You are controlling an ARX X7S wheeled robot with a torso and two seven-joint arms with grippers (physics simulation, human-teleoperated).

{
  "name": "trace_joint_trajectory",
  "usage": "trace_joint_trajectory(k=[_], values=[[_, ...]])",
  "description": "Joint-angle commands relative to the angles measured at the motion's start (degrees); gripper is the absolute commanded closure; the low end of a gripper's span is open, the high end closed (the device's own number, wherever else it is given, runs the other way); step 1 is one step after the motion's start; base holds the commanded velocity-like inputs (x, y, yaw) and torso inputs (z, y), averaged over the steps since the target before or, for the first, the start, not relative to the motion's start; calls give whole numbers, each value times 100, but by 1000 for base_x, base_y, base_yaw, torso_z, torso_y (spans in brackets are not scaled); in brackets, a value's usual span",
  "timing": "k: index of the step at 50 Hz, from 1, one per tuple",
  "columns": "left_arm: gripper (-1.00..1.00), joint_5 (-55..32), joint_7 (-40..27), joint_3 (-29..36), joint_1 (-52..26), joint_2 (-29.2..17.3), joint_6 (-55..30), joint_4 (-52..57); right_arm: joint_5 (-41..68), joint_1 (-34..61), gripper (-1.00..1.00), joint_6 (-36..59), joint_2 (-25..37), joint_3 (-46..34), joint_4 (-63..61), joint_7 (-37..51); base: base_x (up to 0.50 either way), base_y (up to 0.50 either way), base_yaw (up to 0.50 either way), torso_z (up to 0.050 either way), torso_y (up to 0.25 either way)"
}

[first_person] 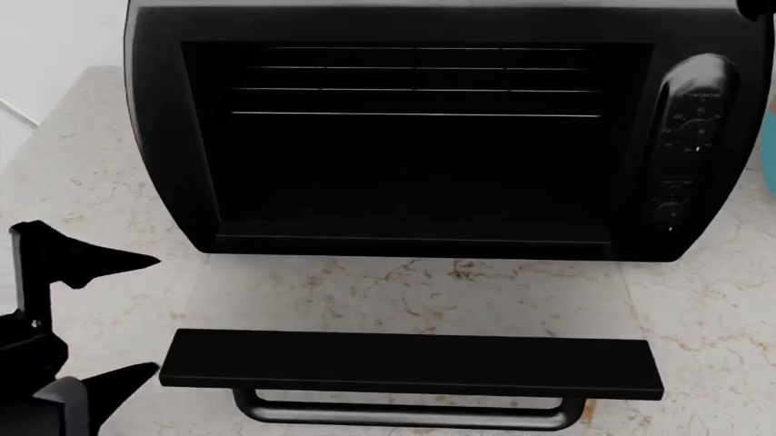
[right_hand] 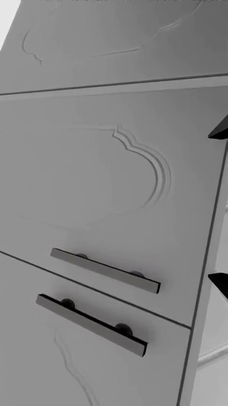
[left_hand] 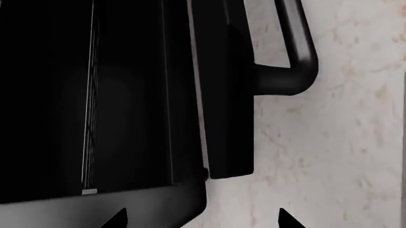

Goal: Close the toaster oven door.

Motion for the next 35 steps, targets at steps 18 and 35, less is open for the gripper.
trace_joint_trajectory(k=[18, 35], values=[[-100, 294, -83, 309, -239, 445, 244, -585, 35, -205, -100, -219, 190, 32, 10, 46, 0, 0, 0, 0, 0], [-100, 347, -133, 446, -198, 532, 409, -717, 271, -114, -100, -197, 280, 35, 23, 218, 0, 0, 0, 0, 0]])
